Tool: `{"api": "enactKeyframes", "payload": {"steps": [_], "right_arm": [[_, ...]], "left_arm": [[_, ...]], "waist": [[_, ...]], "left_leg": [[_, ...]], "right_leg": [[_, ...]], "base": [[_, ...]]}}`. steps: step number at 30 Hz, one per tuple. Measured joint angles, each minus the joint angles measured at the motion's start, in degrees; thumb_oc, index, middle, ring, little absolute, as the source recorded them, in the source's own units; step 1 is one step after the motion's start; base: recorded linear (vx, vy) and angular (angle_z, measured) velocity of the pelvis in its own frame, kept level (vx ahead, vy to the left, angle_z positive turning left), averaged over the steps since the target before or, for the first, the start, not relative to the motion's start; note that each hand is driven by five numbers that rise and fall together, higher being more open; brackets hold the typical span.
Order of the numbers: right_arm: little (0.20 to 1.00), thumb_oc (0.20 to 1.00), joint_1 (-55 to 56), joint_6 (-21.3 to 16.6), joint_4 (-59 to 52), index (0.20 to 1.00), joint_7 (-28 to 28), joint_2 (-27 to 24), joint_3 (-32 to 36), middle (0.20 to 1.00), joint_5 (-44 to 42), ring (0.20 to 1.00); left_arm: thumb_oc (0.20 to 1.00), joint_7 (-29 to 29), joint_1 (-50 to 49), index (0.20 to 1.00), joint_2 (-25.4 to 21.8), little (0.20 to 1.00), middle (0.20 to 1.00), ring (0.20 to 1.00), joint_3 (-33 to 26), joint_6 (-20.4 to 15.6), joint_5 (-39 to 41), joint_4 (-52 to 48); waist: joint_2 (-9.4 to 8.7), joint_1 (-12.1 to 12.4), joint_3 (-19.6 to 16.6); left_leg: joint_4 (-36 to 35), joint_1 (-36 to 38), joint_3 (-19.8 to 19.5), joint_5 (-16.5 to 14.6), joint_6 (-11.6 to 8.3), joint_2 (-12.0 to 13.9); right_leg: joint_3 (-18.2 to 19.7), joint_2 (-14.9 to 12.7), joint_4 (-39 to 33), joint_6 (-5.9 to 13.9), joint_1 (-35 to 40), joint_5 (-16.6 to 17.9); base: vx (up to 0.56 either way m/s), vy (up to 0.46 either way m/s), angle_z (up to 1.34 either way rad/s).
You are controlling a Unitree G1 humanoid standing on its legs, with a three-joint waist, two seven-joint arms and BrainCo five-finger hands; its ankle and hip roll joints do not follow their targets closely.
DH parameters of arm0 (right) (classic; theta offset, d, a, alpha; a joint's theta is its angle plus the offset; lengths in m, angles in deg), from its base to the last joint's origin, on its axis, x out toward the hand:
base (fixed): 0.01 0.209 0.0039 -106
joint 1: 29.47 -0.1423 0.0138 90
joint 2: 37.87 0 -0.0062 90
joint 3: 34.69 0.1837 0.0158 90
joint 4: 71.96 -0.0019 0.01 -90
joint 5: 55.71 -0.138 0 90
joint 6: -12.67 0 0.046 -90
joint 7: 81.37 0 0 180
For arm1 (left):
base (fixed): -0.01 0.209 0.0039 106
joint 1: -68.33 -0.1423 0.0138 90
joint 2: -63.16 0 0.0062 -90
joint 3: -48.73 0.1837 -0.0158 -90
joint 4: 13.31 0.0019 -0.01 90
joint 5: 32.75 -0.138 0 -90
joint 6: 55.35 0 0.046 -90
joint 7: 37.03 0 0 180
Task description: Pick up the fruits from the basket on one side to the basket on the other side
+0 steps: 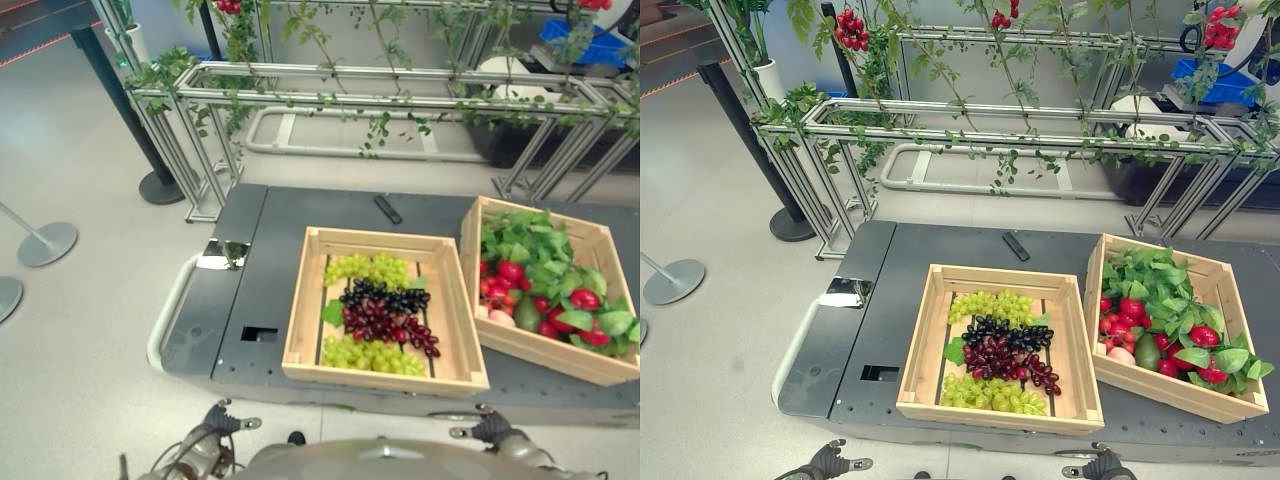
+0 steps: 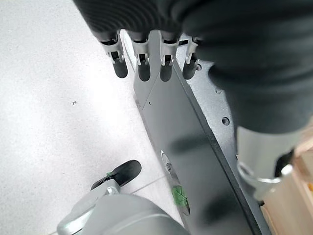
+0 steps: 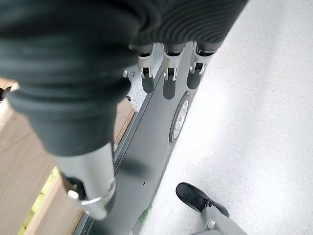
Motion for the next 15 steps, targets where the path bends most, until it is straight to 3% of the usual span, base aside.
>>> {"api": "enactKeyframes", "payload": {"steps": [15], "right_arm": [[1.0, 1.0, 0.3, 0.1, 0.1, 1.0, -0.7, 0.1, 0.2, 1.0, 0.0, 1.0]], "left_arm": [[1.0, 0.9, 0.0, 1.0, 0.0, 1.0, 1.0, 1.0, 0.0, 0.0, 0.1, 0.0]], "waist": [[-0.07, 0.0, 0.0]], "left_leg": [[-0.2, 0.0, 0.0, 0.0, -0.01, 0.0]], "right_leg": [[-0.1, 0.0, 0.0, 0.01, -0.1, 0.0]], "base": [[0.0, 0.0, 0.0]]}}
